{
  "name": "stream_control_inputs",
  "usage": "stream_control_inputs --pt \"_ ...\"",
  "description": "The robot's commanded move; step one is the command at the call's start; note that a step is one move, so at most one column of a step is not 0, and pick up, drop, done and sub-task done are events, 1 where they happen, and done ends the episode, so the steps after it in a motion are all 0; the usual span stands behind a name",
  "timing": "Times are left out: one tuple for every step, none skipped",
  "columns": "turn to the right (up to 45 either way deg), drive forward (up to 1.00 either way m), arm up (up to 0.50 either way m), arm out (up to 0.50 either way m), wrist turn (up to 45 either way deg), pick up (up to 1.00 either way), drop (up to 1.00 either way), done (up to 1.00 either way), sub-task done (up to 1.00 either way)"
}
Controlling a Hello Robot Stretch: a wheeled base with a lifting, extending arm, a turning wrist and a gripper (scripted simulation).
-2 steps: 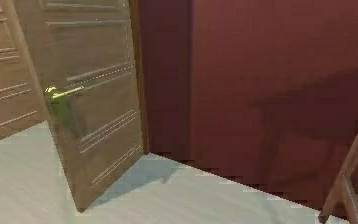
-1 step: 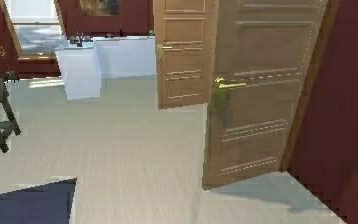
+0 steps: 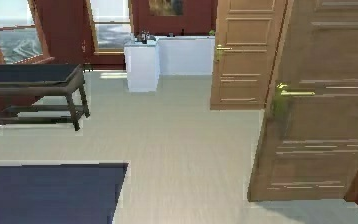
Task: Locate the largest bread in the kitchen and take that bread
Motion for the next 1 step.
stream_control_inputs --pt "0.0 1.0 0.0 0.0 0.0 0.0 0.0 0.0 0.0"
